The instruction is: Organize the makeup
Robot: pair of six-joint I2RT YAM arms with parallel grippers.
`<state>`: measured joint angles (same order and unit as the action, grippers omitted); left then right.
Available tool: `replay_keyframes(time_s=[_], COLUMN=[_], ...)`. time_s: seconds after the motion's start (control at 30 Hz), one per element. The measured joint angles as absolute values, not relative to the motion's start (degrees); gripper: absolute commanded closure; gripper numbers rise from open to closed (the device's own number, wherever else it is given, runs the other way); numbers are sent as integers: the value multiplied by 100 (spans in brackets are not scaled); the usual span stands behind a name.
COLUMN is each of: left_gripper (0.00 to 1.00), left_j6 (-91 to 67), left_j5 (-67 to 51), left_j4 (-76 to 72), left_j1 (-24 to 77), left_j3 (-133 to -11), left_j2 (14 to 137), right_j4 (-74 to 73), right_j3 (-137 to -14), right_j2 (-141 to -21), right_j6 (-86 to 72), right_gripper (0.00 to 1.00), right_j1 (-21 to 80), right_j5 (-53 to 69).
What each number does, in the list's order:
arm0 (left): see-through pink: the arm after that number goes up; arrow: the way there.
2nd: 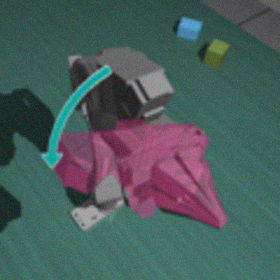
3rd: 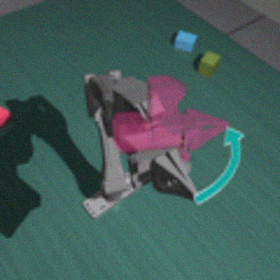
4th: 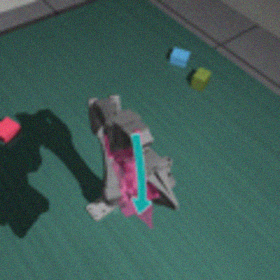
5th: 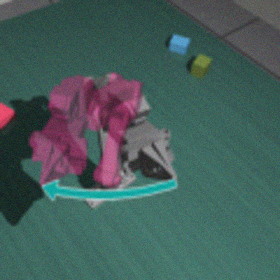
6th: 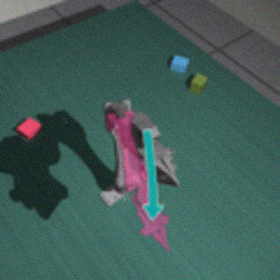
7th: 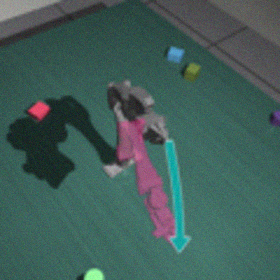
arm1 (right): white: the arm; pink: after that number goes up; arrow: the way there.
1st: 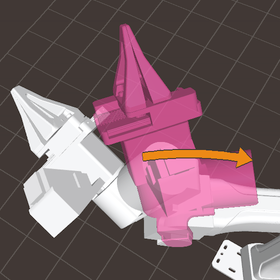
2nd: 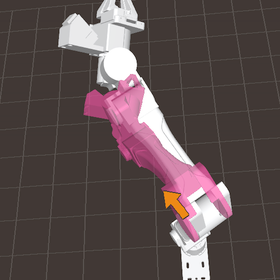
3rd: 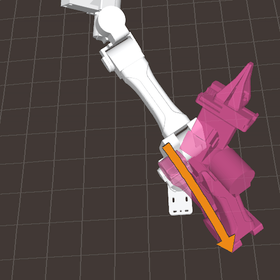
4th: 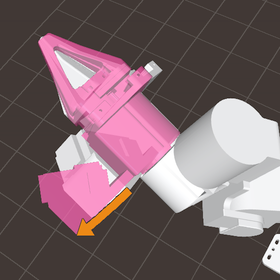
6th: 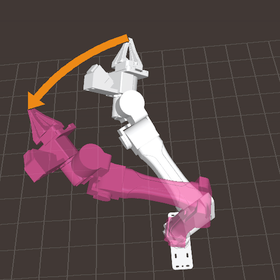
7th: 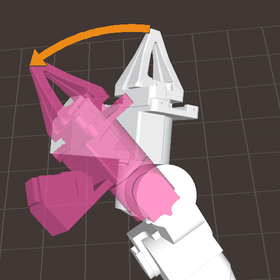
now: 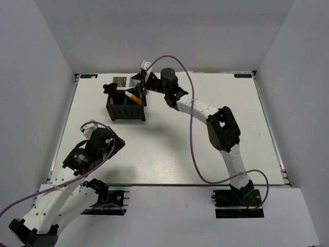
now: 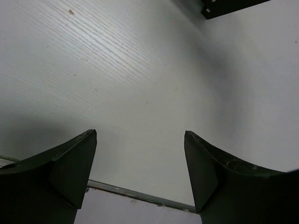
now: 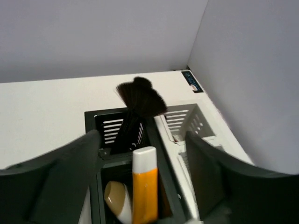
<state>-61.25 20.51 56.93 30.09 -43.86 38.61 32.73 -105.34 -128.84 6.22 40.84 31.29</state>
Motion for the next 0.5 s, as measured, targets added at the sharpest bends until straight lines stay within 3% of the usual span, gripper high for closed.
replay_keyframes(time_s=[0.03, 0.1, 0.13, 0.17, 0.23, 0.3, 0.33, 0.4, 0.43, 0.5], left_gripper=[25, 44, 65, 76, 86, 74, 40, 13, 5, 2], left_j6=[-6112, -6040, -5979, -5920, -5739, -5533, -5448, -5277, -5218, -5116], left_j5=[2053, 2036, 2008, 1966, 1868, 1741, 1686, 1623, 1608, 1564], left_j4=[5649, 5524, 5441, 5341, 5085, 4790, 4657, 4438, 4366, 4278], left_j1=[3009, 3009, 3009, 3006, 3004, 3004, 3006, 3006, 3006, 3006], left_j3=[-4407, -4427, -4429, -4429, -4429, -4427, -4427, -4427, -4429, -4436], left_j2=[3865, 3850, 3828, 3787, 3660, 3448, 3343, 3186, 3157, 3190], right_j4=[3022, 2169, 1638, 1186, 346, -97, -228, -355, -401, -497], right_j3=[-10586, -10908, -11061, -11124, -11004, -10206, -9743, -8726, -8211, -7373], right_j2=[-12742, -12455, -12283, -12068, -11511, -10650, -10191, -9277, -8820, -8095], right_j6=[668, 893, 1026, 1138, 1304, 1406, 1437, 1483, 1490, 1507], right_gripper=[11, 11, 11, 11, 11, 11, 11, 11, 11, 11], right_j1=[4064, 4001, 3959, 3900, 3767, 3564, 3461, 3242, 3146, 3070], right_j5=[3100, 2987, 2926, 2871, 2790, 2696, 2617, 2338, 2137, 1717])
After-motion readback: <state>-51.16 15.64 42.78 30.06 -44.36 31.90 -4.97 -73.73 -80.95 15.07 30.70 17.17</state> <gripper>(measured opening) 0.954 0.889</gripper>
